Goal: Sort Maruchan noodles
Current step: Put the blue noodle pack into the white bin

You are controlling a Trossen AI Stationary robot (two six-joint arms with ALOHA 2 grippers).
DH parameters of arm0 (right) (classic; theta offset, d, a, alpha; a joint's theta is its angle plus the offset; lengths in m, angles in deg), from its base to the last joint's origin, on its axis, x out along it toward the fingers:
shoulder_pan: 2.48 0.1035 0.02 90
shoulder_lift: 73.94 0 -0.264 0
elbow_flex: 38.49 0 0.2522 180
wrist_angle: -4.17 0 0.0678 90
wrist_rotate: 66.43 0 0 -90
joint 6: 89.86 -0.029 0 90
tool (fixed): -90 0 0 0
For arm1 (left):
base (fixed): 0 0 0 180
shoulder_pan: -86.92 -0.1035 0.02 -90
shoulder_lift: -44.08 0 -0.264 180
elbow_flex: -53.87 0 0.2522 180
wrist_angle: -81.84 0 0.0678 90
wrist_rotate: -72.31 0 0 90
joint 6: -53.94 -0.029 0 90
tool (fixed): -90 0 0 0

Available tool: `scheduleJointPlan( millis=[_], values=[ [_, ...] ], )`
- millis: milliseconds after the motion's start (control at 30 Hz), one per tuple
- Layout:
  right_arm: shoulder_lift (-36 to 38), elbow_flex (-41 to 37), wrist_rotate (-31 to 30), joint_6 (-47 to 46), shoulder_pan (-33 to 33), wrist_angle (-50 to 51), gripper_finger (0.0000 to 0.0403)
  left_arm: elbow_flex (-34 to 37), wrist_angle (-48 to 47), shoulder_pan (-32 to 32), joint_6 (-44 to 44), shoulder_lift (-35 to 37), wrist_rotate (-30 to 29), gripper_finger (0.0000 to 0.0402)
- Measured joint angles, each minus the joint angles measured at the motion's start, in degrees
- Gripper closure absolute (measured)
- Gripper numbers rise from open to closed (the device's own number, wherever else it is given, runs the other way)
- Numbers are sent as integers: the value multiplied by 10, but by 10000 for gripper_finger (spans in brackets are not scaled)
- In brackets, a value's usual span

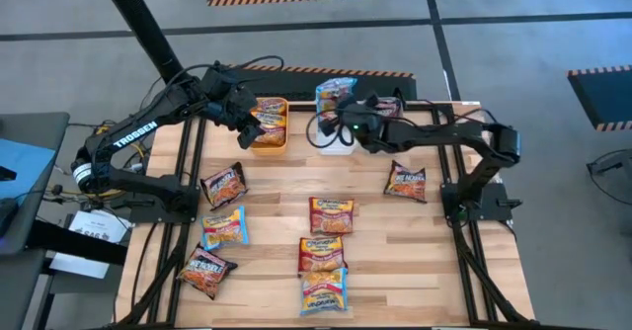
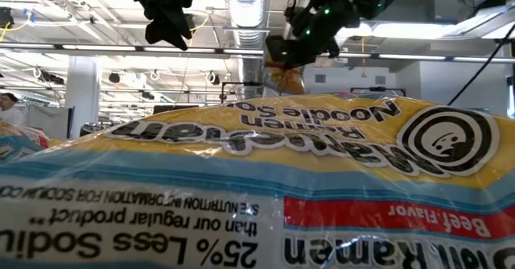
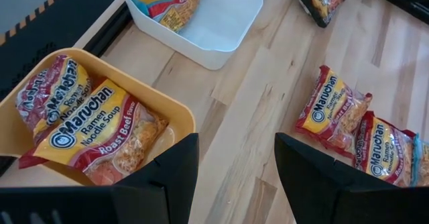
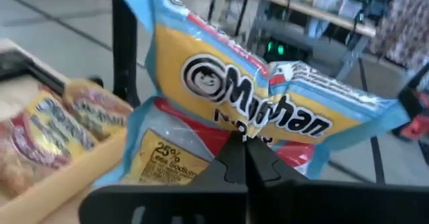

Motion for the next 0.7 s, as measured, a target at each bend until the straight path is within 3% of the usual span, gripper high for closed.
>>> scheduleJointPlan(
  millis=[400,700],
  values=[
    [-92,53,2,-107,-15,109,401,0,0,0,0,0,-1,220],
    [-107,59,6,-143,-23,143,401,0,0,0,0,0,-5,220]
  ],
)
